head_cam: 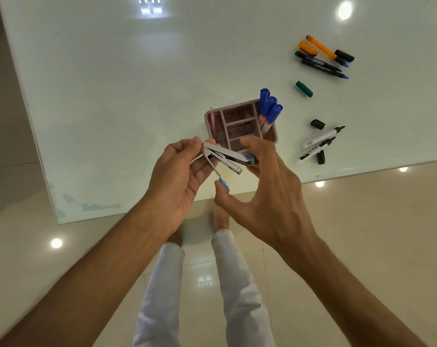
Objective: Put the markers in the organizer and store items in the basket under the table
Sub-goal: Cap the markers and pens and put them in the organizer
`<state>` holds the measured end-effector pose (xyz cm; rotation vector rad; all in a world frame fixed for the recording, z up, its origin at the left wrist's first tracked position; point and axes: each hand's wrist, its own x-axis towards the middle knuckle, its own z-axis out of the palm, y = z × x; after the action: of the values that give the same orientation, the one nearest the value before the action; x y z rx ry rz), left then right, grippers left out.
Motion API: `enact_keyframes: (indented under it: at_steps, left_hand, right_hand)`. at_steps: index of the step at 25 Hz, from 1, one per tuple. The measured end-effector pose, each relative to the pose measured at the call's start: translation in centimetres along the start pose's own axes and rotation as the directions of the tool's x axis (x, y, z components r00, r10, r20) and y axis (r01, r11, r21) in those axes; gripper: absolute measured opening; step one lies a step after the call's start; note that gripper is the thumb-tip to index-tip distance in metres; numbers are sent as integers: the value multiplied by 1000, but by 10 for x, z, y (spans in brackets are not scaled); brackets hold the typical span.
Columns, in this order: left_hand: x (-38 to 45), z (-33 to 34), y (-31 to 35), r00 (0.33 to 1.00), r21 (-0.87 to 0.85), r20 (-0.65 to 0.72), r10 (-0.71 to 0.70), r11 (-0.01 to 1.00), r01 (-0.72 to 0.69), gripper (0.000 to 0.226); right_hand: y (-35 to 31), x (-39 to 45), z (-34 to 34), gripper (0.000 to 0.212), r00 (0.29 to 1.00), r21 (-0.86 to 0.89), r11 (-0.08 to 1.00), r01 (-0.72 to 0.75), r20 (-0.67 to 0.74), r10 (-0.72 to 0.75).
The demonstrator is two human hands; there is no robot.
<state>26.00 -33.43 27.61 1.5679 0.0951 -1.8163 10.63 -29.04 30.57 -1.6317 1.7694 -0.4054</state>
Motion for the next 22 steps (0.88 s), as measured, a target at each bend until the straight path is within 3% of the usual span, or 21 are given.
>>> enact_keyframes:
  at_steps: [3, 6, 13, 17, 22]
  left_hand:
    - [9, -12, 2, 997, 150, -76, 35, 988, -23, 18]
    - [18, -29, 9, 989, 174, -144, 22, 985, 3, 22]
    - [19, -55, 8, 981, 199, -196, 6, 979, 34, 22]
    - [20, -55, 3, 979, 182, -205, -11, 982, 49, 23]
    - [20, -45, -2, 983, 215, -184, -12, 975, 52, 24]
  right_hand:
    - [2, 6, -8, 67, 994, -4, 994, -105, -37, 105]
    - [12, 16, -17, 49, 979, 3, 980, -201, -31, 201]
    - [31, 55, -24, 41, 975, -162, 961, -223, -17, 223]
    - [32, 61, -13, 45, 981, -111, 975, -191, -62, 185]
    - [41, 61, -5, 45, 953, 88, 957, -277, -104, 285]
